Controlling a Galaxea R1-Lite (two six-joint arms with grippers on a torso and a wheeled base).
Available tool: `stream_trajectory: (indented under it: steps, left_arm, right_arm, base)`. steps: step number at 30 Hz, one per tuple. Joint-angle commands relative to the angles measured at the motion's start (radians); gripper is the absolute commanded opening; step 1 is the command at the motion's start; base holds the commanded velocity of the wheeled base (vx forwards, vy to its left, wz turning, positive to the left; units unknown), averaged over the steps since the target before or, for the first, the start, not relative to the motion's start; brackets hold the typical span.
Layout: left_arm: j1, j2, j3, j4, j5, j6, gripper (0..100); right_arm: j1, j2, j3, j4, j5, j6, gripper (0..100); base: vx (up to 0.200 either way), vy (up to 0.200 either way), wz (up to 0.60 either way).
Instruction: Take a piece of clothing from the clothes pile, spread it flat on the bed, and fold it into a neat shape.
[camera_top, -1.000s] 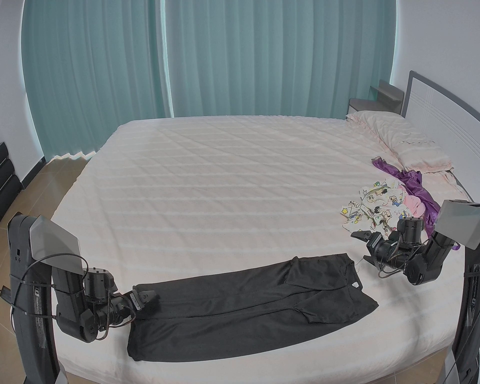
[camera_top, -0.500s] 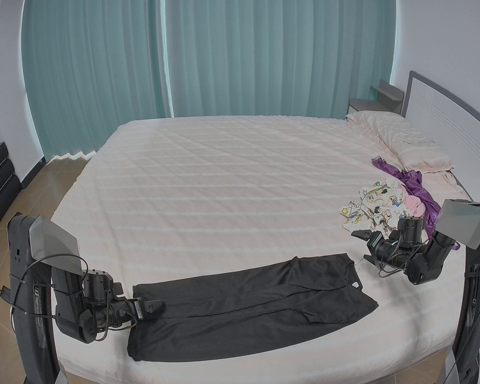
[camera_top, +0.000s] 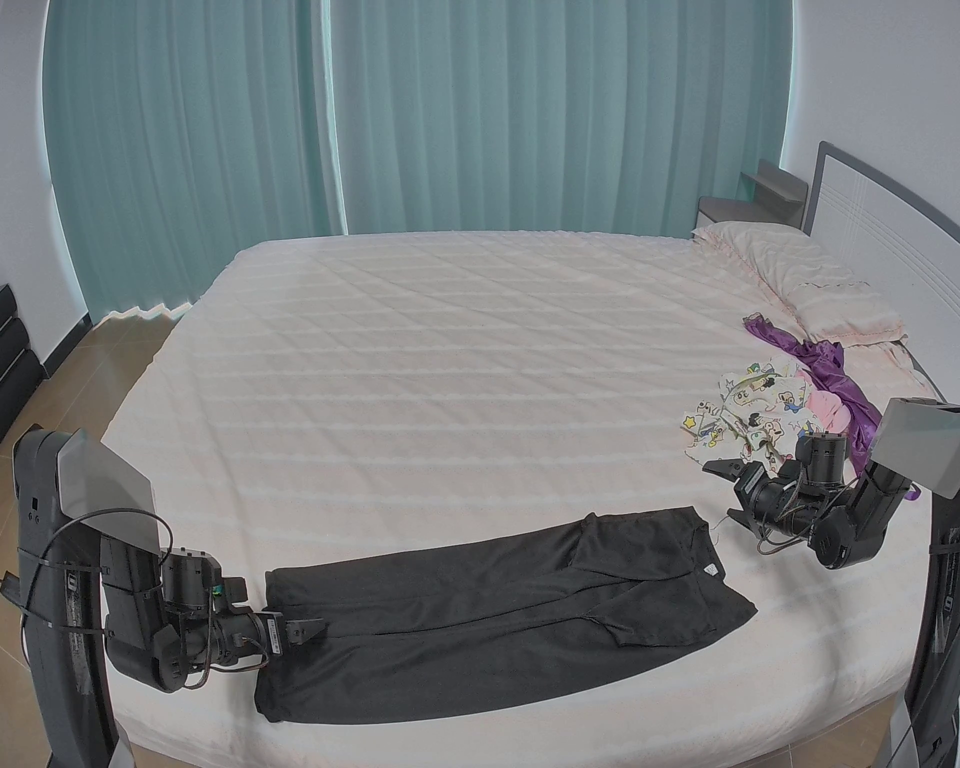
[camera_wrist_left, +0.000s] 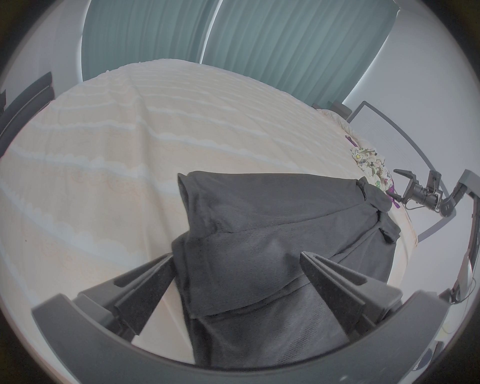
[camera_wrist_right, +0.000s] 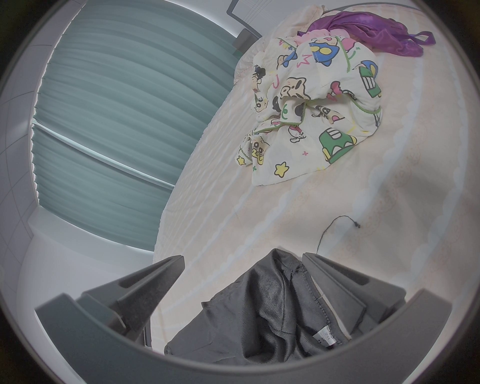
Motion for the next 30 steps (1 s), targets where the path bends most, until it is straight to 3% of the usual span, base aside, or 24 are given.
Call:
stream_trajectory:
  steps: [1,11,26,27,30]
  left_arm:
    - [0.024,0.004,0.007,0.0,-0.001,0.025,100]
    - [0.023,0.004,0.008,0.034,-0.002,0.062,100]
    - [-0.052,0.006,0.011,0.034,-0.021,0.057,100]
    - [-0.054,0.006,0.013,0.034,-0.021,0.057,0]
    - [-0.056,0.004,0.008,0.033,-0.021,0.054,0]
  right_arm:
    - [0.0,-0.001,0.0,-0.001,0.0,0.0,100]
    - [0.0,0.0,0.0,-0.001,0.0,0.0,100]
    - [0.0,0.0,-0.001,-0.001,0.0,0.001,100]
    - [0.0,0.0,-0.001,-0.001,0.0,0.0,100]
    - [0.0,0.0,-0.001,-0.001,0.0,0.001,100]
  base:
    - [0.0,0.0,0.0]
    - [0.0,0.0,0.0]
    - [0.0,0.0,0.0]
    - [0.0,0.0,0.0]
    - [0.0,0.0,0.0]
